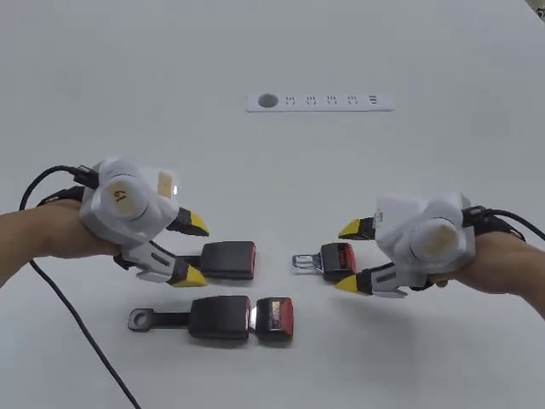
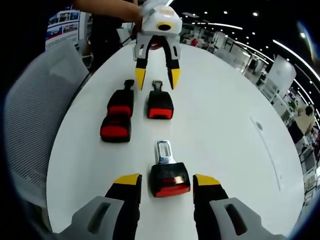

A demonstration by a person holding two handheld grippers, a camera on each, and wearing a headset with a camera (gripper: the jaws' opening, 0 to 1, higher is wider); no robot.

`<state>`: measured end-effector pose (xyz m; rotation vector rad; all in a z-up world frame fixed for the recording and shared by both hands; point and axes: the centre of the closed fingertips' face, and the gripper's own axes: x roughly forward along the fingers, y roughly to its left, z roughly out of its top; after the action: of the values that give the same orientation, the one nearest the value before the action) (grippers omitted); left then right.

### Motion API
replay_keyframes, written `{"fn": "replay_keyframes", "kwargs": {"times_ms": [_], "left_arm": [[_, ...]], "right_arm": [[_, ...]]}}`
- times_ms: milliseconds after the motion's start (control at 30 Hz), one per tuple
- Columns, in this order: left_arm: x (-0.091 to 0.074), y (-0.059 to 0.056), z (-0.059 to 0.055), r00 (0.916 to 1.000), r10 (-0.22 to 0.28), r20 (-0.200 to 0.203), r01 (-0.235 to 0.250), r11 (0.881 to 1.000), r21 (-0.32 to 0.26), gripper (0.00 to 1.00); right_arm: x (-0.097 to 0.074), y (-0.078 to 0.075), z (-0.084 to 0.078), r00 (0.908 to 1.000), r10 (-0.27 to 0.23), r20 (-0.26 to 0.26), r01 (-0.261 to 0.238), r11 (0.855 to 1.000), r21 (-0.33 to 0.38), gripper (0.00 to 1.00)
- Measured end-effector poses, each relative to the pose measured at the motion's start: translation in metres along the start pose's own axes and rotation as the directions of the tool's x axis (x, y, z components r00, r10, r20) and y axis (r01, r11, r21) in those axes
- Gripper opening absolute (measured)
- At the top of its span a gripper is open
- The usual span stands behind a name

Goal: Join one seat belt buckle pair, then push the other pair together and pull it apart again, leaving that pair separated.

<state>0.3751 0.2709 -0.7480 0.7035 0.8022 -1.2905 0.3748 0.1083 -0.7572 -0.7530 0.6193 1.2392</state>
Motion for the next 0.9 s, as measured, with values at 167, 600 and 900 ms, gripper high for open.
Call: {"fn": "replay_keyframes", "kwargs": {"times_ms": [167,600,900], "left_arm": [[0.006,0.0,0.0,0.9993,-0.028,-0.026,0.028,1.0,0.002,0.43],[0.021,0.002,-0.009,0.9898,-0.103,-0.099,0.107,0.994,0.038,0.37],[0.024,0.002,-0.012,0.9866,-0.112,-0.119,0.118,0.992,0.048,0.32]], "right_arm": [[0.002,-0.001,-0.005,0.9996,0.019,-0.022,-0.019,1.0,-0.014,0.38],[0.01,-0.001,-0.017,0.9972,0.058,-0.048,-0.059,0.998,-0.014,0.34],[0.011,-0.001,-0.019,0.9971,0.056,-0.051,-0.057,0.998,-0.014,0.32]]}}
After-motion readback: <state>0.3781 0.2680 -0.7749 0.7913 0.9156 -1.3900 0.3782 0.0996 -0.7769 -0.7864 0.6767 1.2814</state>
